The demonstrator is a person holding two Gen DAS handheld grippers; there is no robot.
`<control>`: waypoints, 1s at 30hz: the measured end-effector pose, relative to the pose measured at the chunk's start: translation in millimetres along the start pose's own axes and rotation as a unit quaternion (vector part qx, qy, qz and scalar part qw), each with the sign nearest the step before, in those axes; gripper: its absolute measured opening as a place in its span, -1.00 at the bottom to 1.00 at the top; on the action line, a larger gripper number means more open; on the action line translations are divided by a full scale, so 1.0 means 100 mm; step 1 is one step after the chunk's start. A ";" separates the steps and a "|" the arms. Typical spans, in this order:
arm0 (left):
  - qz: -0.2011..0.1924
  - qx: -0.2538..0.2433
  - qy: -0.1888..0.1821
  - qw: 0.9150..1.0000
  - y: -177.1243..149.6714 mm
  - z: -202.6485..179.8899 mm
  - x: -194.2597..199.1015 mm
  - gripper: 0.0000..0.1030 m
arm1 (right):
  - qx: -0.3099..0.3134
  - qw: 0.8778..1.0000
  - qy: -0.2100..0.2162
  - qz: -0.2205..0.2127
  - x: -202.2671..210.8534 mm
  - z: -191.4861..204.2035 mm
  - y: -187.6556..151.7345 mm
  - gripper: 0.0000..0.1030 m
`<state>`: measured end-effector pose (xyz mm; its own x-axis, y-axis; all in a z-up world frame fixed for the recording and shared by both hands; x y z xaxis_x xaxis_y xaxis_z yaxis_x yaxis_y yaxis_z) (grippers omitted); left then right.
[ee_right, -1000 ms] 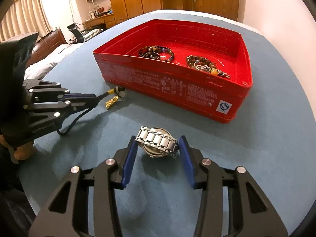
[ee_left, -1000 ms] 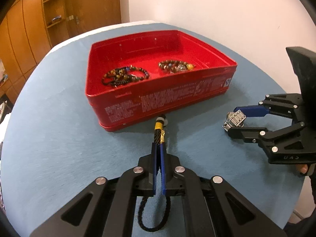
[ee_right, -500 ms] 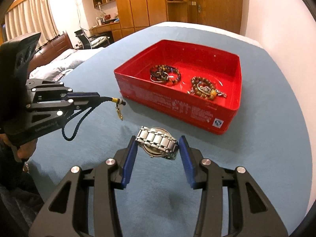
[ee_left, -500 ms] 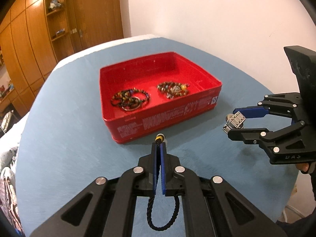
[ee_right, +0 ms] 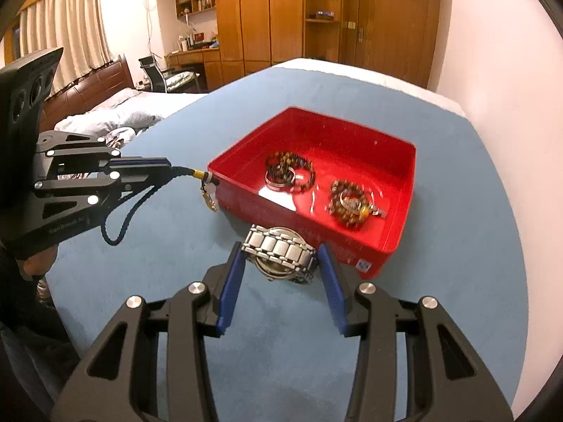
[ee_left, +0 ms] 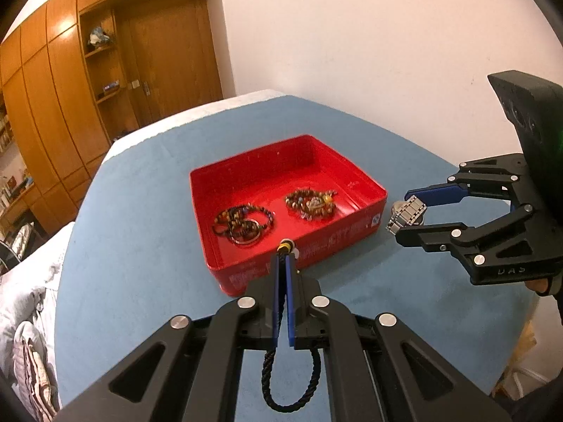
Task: Organize jewelry
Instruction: 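Carry the keychain and watch into the red tray and open both tools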
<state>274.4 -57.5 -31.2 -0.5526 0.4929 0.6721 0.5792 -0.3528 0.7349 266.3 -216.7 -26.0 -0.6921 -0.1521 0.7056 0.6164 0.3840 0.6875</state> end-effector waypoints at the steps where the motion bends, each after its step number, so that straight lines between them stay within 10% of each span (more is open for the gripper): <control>1: -0.004 -0.001 0.000 1.000 0.01 0.00 0.01 -0.94 | 0.000 1.000 0.001 -0.001 0.00 0.00 0.02 -0.19; 30: -0.018 -0.015 0.008 1.000 0.30 0.06 0.05 -0.94 | 0.001 1.000 -0.009 -0.012 0.11 -0.18 0.28 -0.19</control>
<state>293.0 -60.8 -6.7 -0.5827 0.4920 0.6469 0.5409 -0.3593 0.7605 283.1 -223.5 4.2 -0.7137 -0.1456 0.6851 0.5984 0.3816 0.7044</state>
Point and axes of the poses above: each gripper's, at about its wrist camera, not at the fingertips, and x roughly against the way its jaws point, z to its left, y to its top, the point moved 2 cm from there along -x, roughly the way its jaws point, and after that the axes turned 15 degrees about -y, right-handed, at the moved point
